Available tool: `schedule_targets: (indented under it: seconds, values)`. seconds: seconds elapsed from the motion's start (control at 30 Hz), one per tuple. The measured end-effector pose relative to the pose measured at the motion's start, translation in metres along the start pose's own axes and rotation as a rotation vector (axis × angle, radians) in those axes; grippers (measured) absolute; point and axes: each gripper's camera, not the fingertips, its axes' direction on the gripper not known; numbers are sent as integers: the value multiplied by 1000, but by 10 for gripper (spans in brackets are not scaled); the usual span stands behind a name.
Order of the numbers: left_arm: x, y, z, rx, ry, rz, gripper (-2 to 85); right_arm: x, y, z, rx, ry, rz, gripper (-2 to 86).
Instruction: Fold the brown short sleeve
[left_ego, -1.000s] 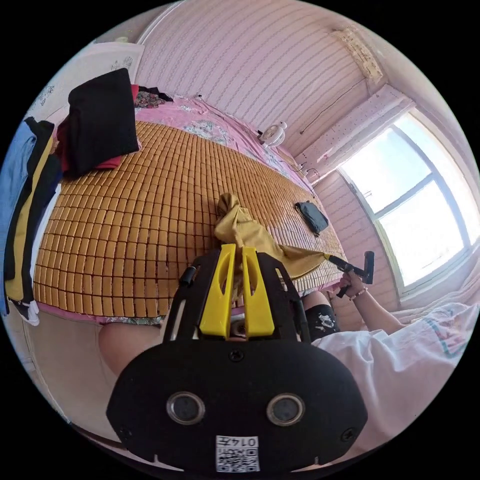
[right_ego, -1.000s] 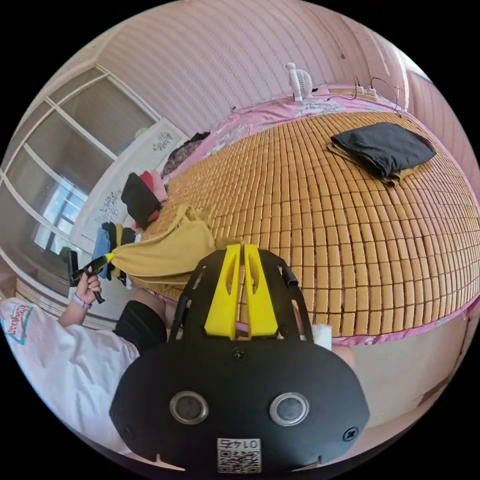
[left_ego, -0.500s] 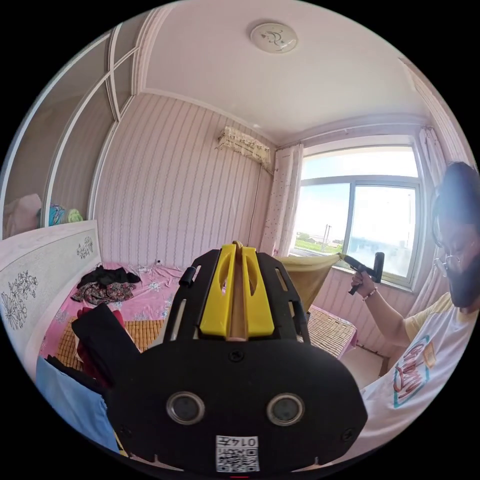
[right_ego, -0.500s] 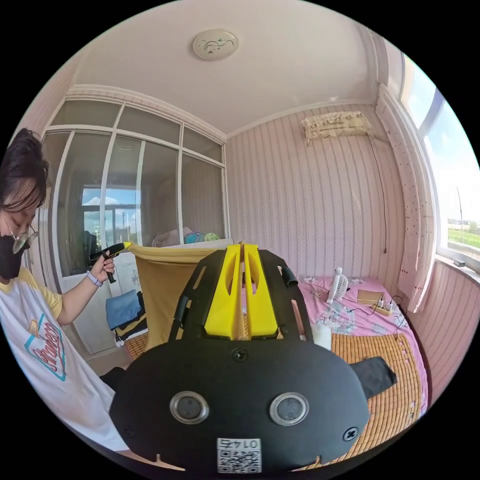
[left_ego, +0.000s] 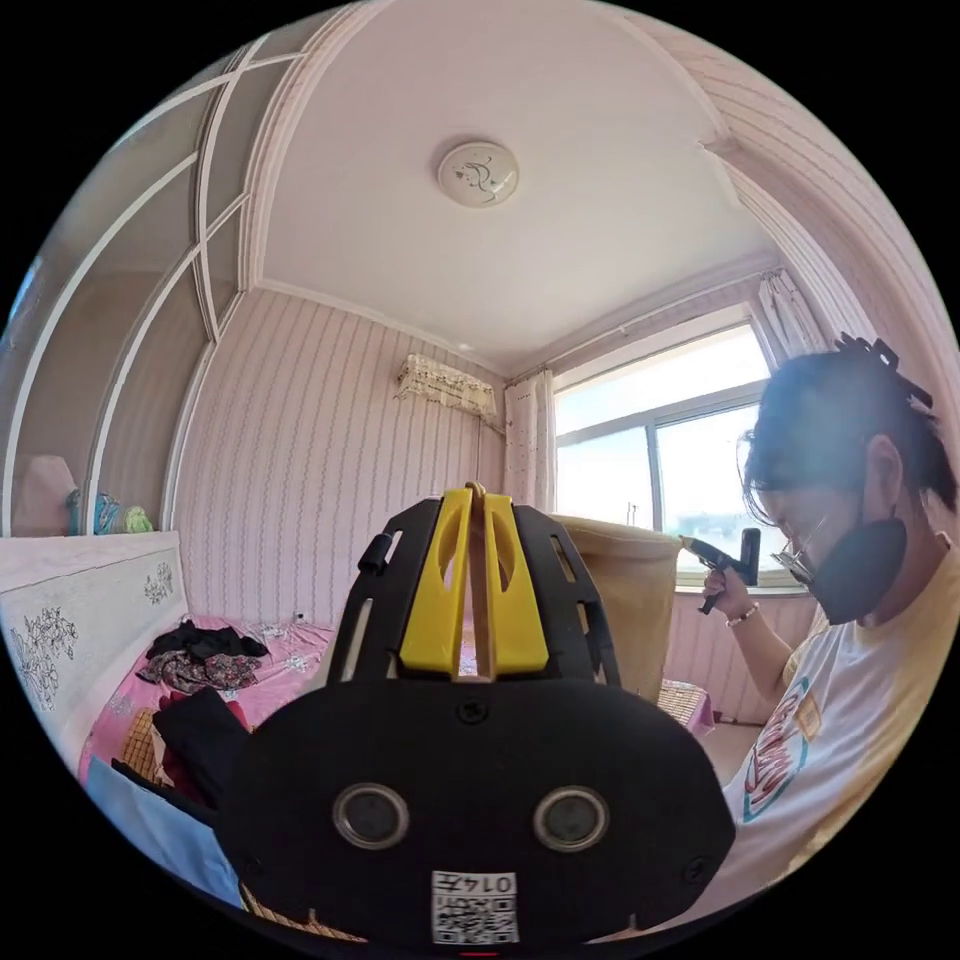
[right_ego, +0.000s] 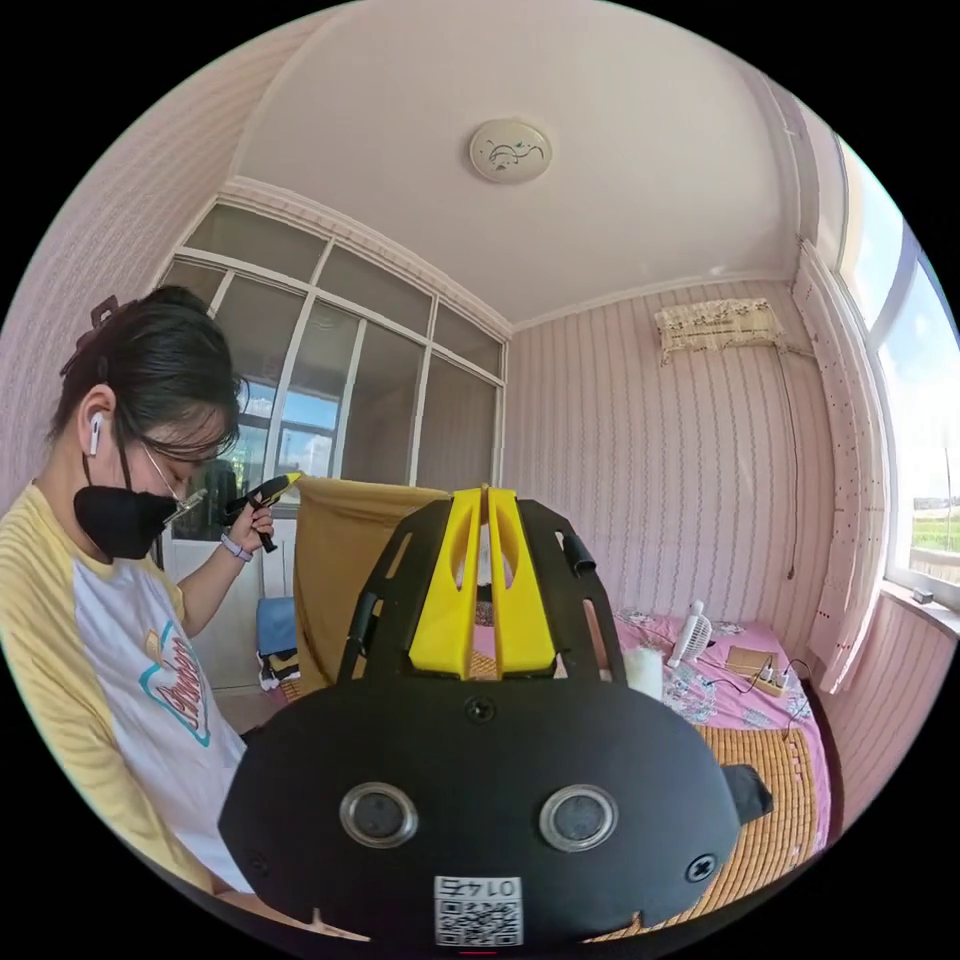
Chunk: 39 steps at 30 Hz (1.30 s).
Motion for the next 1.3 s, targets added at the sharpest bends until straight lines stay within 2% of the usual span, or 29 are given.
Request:
schedule_targets:
  seconds: [0.03,0.1,0.13,0.2,0.27,0.3,0.37,0.47,0.53,0.63,0.7,0.8,0.97,1.07,1.17,1.3]
  values:
    - [-6,3,5,-8,-9,-17,-6,8,6,16,-38,24,3,4]
    - [-38,28,40,-132,-87,-92,-7,34,26,57,-173,29,75,4]
    - [-48,37,52,-179,-116,-114,-7,57,51,90,-287,7,167,4]
    - [-98,80,105,-364,-110,-320,-8,92,96,138,-435,-21,345,4]
    - [-130,110,142,-489,-132,-464,-9,118,141,179,-508,81,466,4]
    - [-139,118,163,-563,-187,-455,-9,122,145,185,-499,112,471,4]
    - [-140,107,184,-575,-258,-357,-8,136,135,201,-409,198,517,4]
    - [-128,62,188,-331,-177,-250,-7,146,96,204,-244,189,527,5]
    - [-120,44,190,-253,-171,-161,-6,146,82,200,-170,175,504,5]
    - [-126,50,198,-275,-201,-103,-5,140,99,192,-96,145,467,5]
    - [-150,87,207,-376,-184,-176,-4,136,132,192,-124,150,455,5]
    - [-181,159,213,-558,-198,-321,-2,137,207,200,-286,198,512,5]
    - [-222,289,214,-926,-244,-617,-3,136,362,220,-665,225,799,6]
    - [-239,349,206,-1045,-231,-815,-8,124,421,220,-820,278,883,7]
    - [-243,379,206,-1153,-235,-851,-10,113,451,215,-910,305,944,9]
    - [-246,394,213,-1274,-241,-800,-9,102,463,219,-1019,317,957,15]
